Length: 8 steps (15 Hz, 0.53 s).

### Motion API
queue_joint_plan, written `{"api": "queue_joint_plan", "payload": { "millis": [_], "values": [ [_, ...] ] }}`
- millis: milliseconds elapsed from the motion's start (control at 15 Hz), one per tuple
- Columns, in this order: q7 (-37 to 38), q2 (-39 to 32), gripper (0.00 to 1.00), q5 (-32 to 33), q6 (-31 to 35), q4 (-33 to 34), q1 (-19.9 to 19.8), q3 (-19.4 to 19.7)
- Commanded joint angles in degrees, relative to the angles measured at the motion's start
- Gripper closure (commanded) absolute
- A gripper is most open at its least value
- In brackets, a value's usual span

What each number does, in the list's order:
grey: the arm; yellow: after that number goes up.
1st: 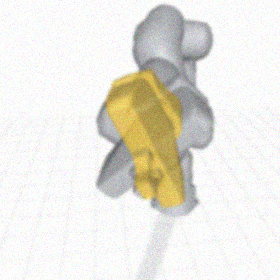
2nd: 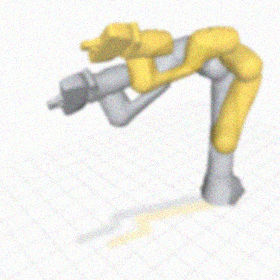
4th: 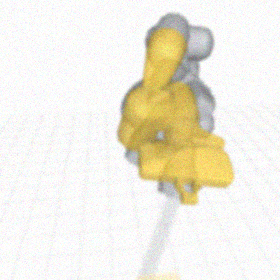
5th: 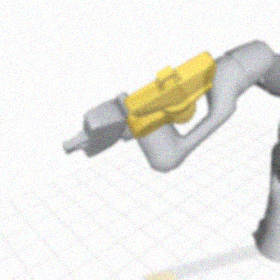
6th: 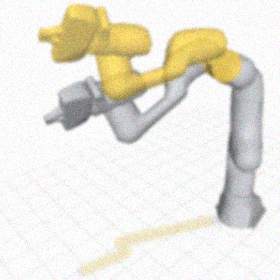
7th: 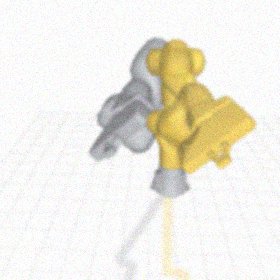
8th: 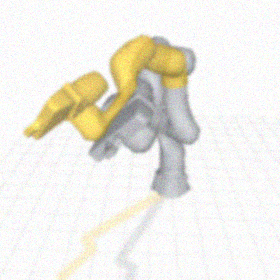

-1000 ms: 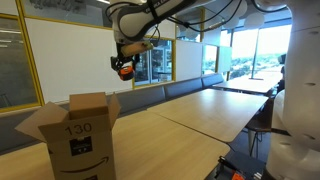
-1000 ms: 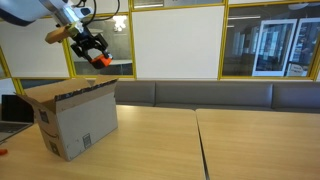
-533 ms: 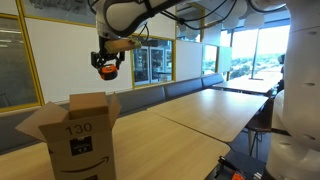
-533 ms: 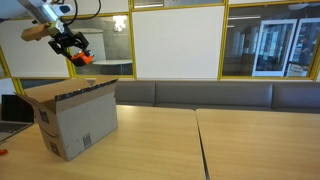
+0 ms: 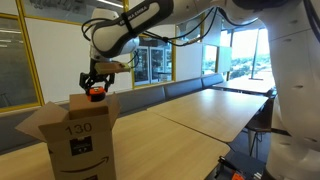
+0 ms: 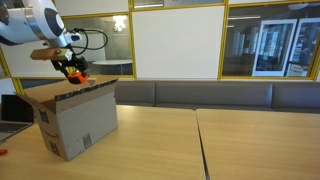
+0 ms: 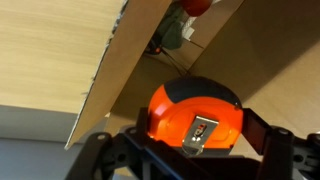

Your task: Pick the object on the table and put them in the carton box

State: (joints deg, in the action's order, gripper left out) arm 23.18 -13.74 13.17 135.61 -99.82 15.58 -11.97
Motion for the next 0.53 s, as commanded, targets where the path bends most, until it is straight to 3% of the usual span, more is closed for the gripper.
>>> {"api": "queue_joint_plan", "payload": {
  "millis": [0,467],
  "values": [
    [-4.86,-7.64,0.35,-6.38,0.35,5.42,-0.04,0.19],
    [-8.64,-17.41,0.35,-13.46,-2.53,9.76,0.43,0.64]
  ]
}}
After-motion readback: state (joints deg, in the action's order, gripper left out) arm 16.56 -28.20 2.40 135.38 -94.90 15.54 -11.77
